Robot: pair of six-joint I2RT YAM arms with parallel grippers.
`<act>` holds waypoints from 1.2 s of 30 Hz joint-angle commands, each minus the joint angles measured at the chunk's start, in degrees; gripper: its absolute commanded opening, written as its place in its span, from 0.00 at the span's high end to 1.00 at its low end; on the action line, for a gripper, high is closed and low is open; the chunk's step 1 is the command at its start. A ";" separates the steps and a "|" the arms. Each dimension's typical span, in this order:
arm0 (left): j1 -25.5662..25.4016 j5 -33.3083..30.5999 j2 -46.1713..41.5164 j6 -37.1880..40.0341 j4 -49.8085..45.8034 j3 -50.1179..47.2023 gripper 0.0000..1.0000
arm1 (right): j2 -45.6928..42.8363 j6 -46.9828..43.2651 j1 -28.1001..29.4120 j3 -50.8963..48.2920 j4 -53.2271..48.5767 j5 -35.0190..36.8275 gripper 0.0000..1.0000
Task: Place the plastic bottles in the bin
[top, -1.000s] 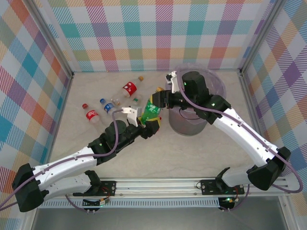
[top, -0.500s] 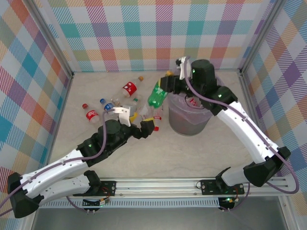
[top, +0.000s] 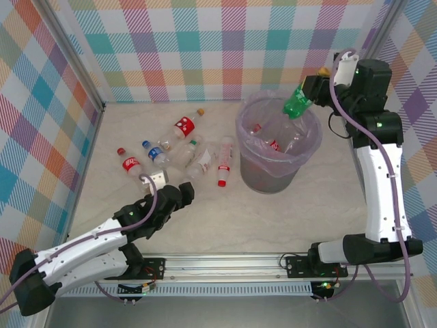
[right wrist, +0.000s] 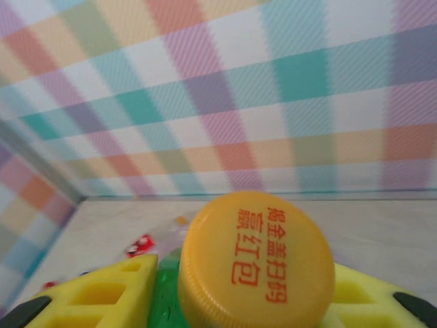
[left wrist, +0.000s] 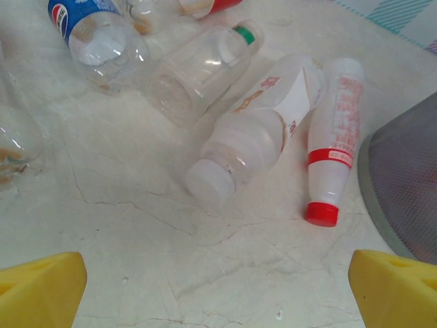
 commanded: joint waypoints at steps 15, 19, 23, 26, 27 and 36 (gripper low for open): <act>1.20 0.81 3.20 5.12 -0.78 3.63 0.08 | 4.91 4.29 0.52 -18.65 5.74 -9.95 0.54; 2.11 -3.84 2.92 7.66 -6.50 6.91 0.11 | 5.34 4.02 0.46 -16.77 3.55 -10.88 0.40; 7.41 -6.62 1.66 8.99 -12.06 8.95 0.09 | 3.98 3.76 0.30 -13.74 0.48 -9.97 0.25; 16.30 -3.65 -0.77 9.48 -11.60 7.21 0.05 | 0.86 5.83 0.28 -14.52 1.46 -9.83 0.20; 20.41 -1.11 -1.53 9.58 -10.39 6.17 0.04 | -0.66 6.74 0.28 -15.47 2.67 -10.70 0.20; 42.98 13.58 5.34 10.87 -5.06 5.55 0.00 | -15.13 9.48 0.26 -22.34 4.13 -19.18 0.20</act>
